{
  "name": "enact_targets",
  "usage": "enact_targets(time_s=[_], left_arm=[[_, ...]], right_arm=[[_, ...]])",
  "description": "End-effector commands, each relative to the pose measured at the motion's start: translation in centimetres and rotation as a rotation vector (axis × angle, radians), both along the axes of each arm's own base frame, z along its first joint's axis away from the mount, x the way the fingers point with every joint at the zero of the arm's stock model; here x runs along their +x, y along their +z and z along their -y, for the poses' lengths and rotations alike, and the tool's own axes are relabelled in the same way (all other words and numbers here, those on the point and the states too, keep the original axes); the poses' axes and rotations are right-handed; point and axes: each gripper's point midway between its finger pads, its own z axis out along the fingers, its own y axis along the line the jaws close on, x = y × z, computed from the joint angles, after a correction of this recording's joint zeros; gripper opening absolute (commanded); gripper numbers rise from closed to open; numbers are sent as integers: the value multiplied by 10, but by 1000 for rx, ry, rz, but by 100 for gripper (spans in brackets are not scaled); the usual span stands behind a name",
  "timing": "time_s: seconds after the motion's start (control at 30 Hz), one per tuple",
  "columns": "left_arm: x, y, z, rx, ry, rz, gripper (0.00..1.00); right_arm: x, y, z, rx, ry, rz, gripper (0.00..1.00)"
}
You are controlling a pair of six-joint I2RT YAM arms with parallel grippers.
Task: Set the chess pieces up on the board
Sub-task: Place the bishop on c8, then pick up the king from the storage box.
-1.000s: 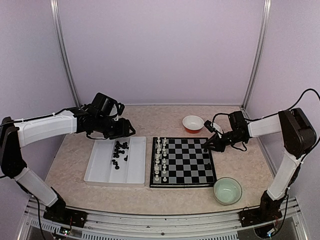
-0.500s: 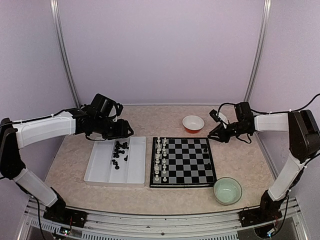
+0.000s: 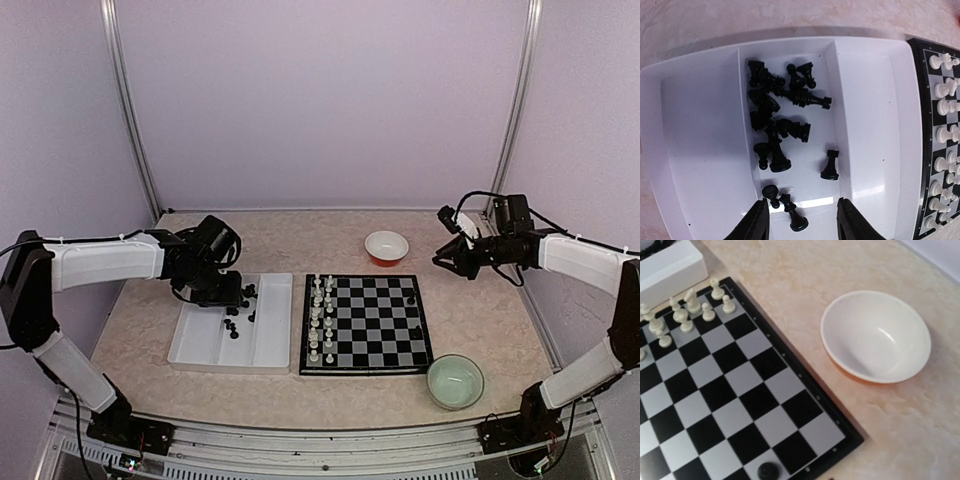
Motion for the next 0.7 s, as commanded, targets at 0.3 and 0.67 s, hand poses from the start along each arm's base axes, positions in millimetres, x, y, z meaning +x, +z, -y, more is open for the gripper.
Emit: enact_targets(time_s=[0.3, 0.67], left_arm=[[-49, -41, 9, 68, 113, -192, 42], [-58, -73, 5, 146, 152, -249, 41]], right_arm=[[-17, -11, -1, 17, 20, -43, 24], [-21, -13, -5, 38, 51, -54, 23]])
